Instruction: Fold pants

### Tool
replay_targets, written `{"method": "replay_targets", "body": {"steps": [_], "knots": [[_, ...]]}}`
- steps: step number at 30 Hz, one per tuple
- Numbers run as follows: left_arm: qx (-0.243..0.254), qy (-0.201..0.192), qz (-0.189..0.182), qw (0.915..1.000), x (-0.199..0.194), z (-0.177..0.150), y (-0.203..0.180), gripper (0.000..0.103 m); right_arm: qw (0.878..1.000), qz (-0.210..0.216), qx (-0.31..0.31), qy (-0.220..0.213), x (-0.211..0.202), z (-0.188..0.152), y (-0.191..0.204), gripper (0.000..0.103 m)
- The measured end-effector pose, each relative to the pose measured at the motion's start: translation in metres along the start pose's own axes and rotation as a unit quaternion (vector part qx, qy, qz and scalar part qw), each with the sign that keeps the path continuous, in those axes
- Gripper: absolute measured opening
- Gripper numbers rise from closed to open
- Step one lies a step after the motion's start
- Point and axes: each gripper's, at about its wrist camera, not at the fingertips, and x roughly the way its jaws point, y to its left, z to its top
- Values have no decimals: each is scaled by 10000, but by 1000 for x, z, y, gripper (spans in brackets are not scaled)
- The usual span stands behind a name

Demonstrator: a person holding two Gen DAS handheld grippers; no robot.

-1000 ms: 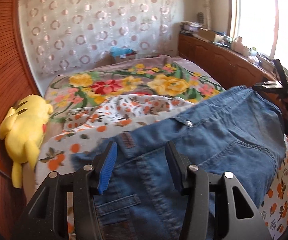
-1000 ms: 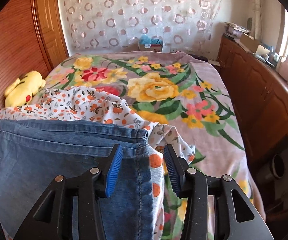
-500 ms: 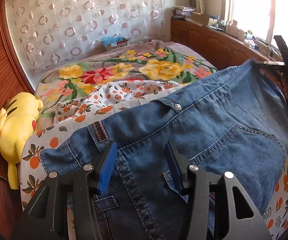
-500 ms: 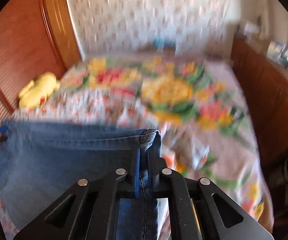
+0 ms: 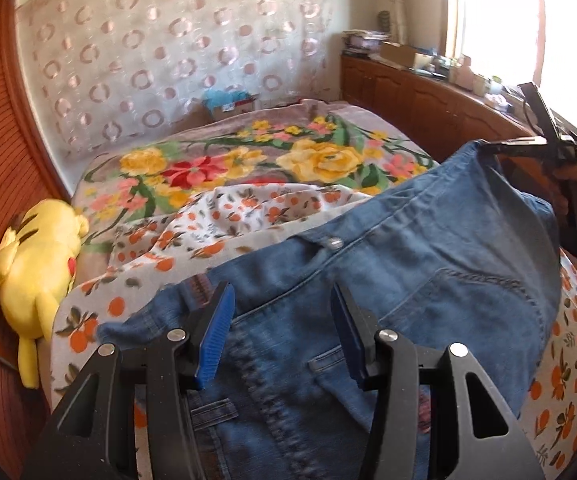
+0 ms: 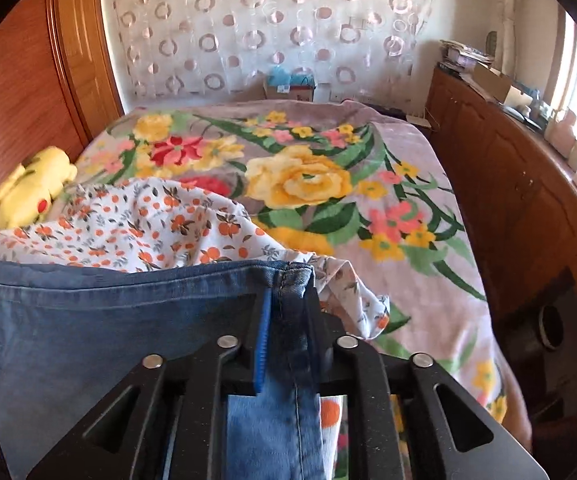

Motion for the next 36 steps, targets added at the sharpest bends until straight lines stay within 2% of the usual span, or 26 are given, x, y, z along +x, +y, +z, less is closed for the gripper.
{"method": "replay_targets", "body": {"steps": [3, 7, 13, 19, 23, 29, 33, 36], "knots": [[223, 58, -121, 9997, 8, 10, -16, 51, 9998, 120, 54, -156, -22, -13, -3, 24], [268, 228, -298, 9989, 29, 22, -23, 51, 9992, 303, -56, -242, -42, -45, 6, 29], [334, 484, -84, 9982, 63, 30, -22, 51, 9981, 508, -306, -144, -63, -89, 12, 33], [368, 598, 44, 9975, 88, 30, -15, 51, 9971, 707, -289, -58, -79, -115, 8, 33], [172, 586, -69, 9981, 93, 32, -9, 51, 9979, 611, -202, -106, -90, -126, 0, 33], [169, 294, 179, 9993, 64, 32, -16, 51, 9984, 544, -90, -126, -105, -145, 0, 33], [-30, -14, -154, 9999, 22, 28, -22, 51, 9977, 665, 22, -159, -121, -155, 26, 33], [23, -150, -203, 9997, -3, 21, -32, 56, 9967, 788, -12, -172, -128, -164, 44, 33]]}}
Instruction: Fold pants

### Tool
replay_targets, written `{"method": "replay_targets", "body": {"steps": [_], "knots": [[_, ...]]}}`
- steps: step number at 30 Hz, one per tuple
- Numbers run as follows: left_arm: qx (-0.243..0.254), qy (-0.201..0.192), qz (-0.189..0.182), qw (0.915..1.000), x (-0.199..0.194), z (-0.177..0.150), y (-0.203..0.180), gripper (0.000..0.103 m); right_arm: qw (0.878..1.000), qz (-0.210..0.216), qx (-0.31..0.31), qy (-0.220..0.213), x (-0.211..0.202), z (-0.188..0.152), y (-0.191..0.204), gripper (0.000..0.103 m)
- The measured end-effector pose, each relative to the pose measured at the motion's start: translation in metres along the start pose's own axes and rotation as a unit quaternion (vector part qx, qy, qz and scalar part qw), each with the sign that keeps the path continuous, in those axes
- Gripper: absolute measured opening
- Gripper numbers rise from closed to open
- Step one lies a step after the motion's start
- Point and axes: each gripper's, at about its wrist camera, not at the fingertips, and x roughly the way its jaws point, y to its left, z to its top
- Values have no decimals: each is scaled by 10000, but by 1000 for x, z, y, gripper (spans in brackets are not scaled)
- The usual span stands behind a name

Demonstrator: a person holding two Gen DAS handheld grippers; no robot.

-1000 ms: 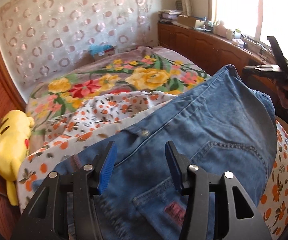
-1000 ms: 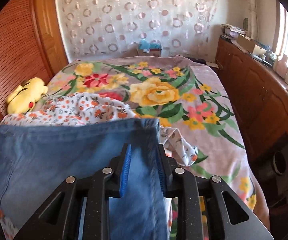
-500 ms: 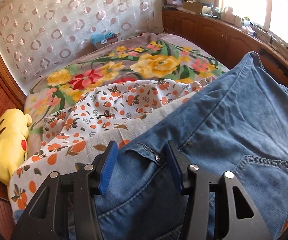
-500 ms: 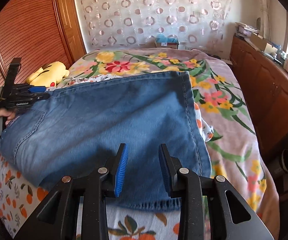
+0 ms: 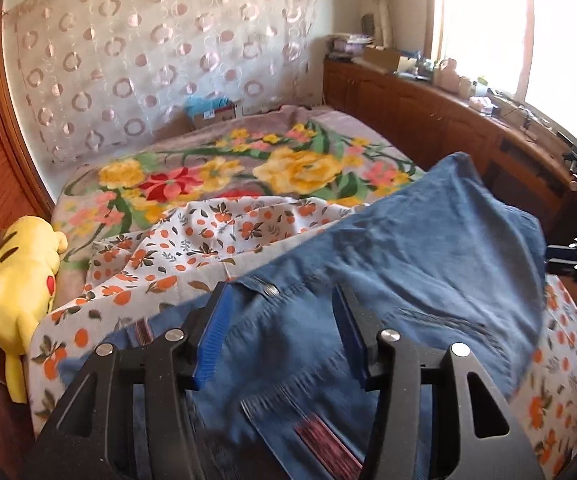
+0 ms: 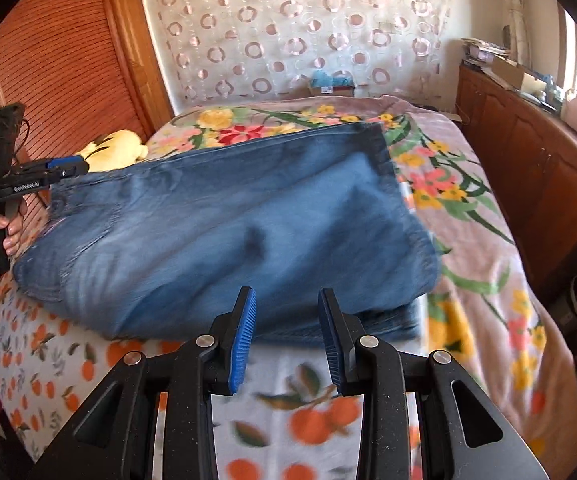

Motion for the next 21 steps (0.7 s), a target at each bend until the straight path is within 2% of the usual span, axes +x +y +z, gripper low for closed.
{"method": "replay_targets", "body": {"steps": [2, 5, 10, 15, 21], "knots": [[43, -108, -29, 9999, -14, -6, -7, 69, 10000, 71, -38, -39, -3, -5, 11, 33], [53, -170, -290, 9994, -32, -20, -19, 77, 9998, 190, -66, -68, -6, -13, 24, 33], [257, -147, -384, 9988, -48, -47, -46, 77, 9995, 238, -190, -87, -6, -23, 40, 34], [336, 40, -707, 9969, -53, -74, -73, 77, 9996, 203, -198, -36, -6, -37, 43, 34], [800, 61, -569, 9952, -49, -96, -107, 77, 9997, 207, -140, 35, -12, -45, 44, 34]]}}
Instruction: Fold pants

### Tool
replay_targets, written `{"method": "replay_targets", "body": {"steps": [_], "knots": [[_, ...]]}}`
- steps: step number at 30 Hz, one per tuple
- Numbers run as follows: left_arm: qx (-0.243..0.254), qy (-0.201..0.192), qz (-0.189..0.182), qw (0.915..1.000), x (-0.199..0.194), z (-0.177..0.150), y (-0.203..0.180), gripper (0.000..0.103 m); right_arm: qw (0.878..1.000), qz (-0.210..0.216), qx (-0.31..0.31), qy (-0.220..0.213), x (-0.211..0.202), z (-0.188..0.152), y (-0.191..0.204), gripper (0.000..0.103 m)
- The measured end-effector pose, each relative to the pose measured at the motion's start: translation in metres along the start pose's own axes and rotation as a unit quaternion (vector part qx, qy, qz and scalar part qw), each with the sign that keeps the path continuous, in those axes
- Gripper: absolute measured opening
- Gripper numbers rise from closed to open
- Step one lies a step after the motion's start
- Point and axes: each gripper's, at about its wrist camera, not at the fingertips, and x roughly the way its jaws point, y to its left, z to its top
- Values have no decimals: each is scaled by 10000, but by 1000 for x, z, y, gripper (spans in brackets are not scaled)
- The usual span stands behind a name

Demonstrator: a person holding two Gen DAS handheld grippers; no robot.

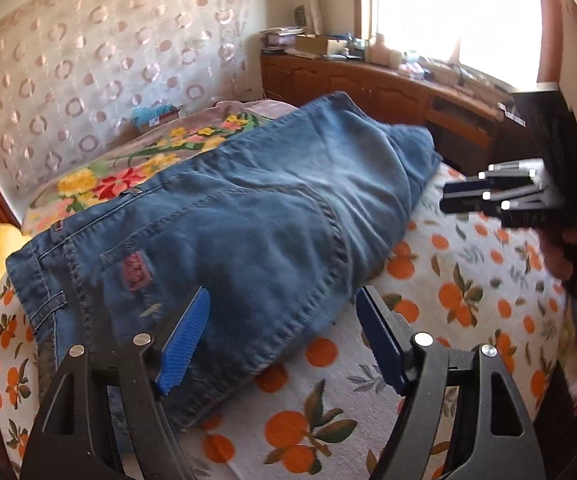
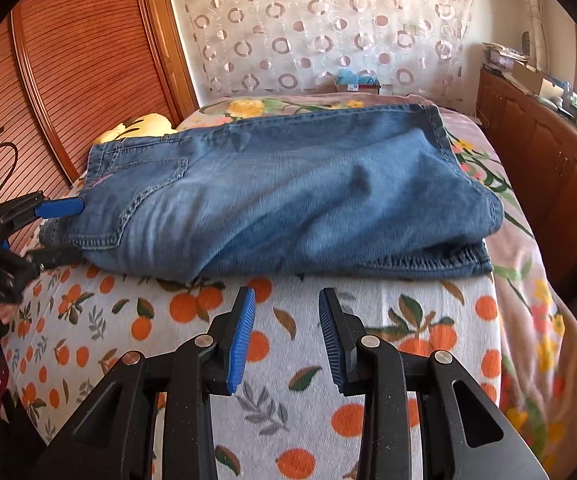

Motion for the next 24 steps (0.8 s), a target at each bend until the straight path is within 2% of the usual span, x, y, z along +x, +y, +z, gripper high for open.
{"method": "replay_targets", "body": {"steps": [7, 9, 11, 13, 18, 20, 24], "knots": [[532, 193, 473, 9973, 16, -4, -13, 77, 9999, 10, 112, 50, -2, -6, -5, 34], [588, 229, 520, 9967, 18, -3, -13, 73, 9999, 22, 127, 41, -4, -7, -6, 34], [616, 279, 569, 9961, 20, -1, -11, 61, 9999, 39, 131, 25, -5, -7, -6, 34], [576, 323, 485, 9966, 20, 1, -7, 57, 9999, 53, 141, 8, -4, -7, -5, 34], [529, 298, 234, 9979, 18, 2, -4, 38, 9998, 80, 175, -24, 0, -8, -2, 35], [502, 316, 197, 9980, 20, 4, -1, 20, 9998, 82, 180, -26, 1, -8, -1, 35], [239, 175, 46, 9996, 15, 16, 10, 15, 9998, 102, 150, -31, 2, -7, 2, 35]]}}
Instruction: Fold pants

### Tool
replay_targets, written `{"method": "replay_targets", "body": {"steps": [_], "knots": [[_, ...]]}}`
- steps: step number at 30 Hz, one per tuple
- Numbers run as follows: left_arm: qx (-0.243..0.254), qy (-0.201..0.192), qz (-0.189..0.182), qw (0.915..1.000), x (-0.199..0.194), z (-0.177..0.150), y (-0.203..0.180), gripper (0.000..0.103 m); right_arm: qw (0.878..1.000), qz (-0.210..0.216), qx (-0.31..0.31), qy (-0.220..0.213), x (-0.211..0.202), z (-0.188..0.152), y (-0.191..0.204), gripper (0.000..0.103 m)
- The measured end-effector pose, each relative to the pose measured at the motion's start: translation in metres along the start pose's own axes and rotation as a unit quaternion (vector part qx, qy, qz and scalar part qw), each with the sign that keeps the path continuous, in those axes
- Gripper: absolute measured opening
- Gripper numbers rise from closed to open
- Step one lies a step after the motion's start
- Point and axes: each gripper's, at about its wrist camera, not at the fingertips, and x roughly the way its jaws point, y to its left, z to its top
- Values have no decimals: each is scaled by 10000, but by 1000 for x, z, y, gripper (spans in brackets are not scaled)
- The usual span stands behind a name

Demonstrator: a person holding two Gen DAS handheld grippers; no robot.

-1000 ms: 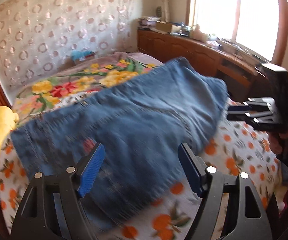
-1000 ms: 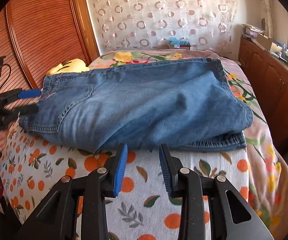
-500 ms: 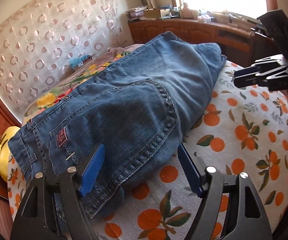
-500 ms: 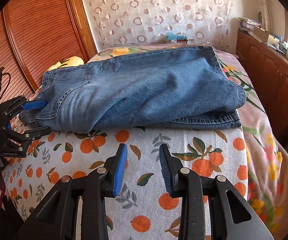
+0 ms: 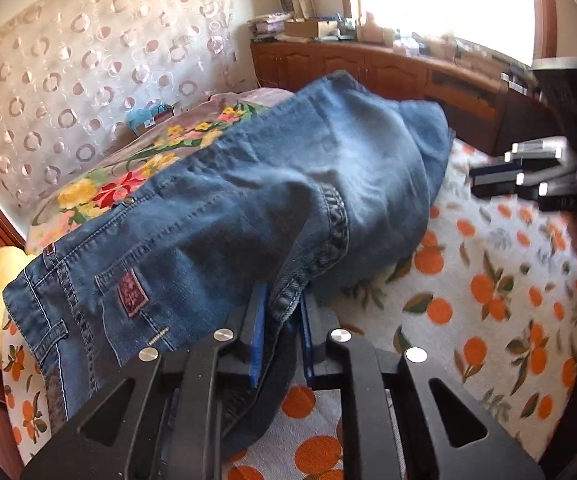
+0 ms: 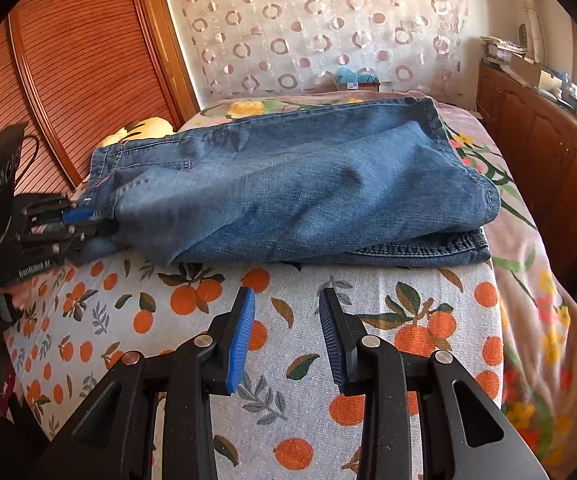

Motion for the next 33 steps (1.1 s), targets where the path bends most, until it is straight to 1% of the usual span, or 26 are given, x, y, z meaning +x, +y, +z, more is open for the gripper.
{"method": "replay_targets", "body": {"steps": [3, 7, 11, 13, 15, 18, 22, 26, 29, 32, 33], "knots": [[-83, -149, 39, 9998, -5, 10, 7, 13, 10000, 71, -2, 16, 2, 0, 3, 35], [-57, -185, 161, 9997, -3, 22, 14, 11, 9998, 166, -50, 44, 10, 5, 12, 35], [-38, -245, 237, 9994, -1, 34, 25, 11, 9991, 320, -252, 67, 21, 17, 30, 35], [-136, -260, 228, 9993, 2, 40, 36, 11, 9985, 401, -363, 74, 27, 23, 39, 35], [-307, -233, 133, 9992, 5, 43, 48, 11, 9976, 532, -441, 83, 32, 30, 48, 35], [-476, -157, -38, 9987, 12, 43, 57, 11, 9965, 685, -455, 125, 44, 39, 56, 35], [-438, -137, -50, 9989, 13, 41, 54, 11, 9950, 821, -523, 209, 60, 48, 66, 35], [-426, -121, -80, 9990, 12, 38, 53, 11, 9943, 857, -636, 49, 61, 55, 74, 35], [-405, -102, -90, 9991, 12, 36, 53, 11, 9935, 986, -573, -28, 66, 64, 78, 35], [-467, -103, -113, 9988, 11, 34, 54, 11, 9937, 985, -509, -179, 69, 74, 77, 35], [-484, -103, -126, 9987, 10, 33, 55, 11, 9935, 995, -507, -213, 71, 78, 76, 32]]}}
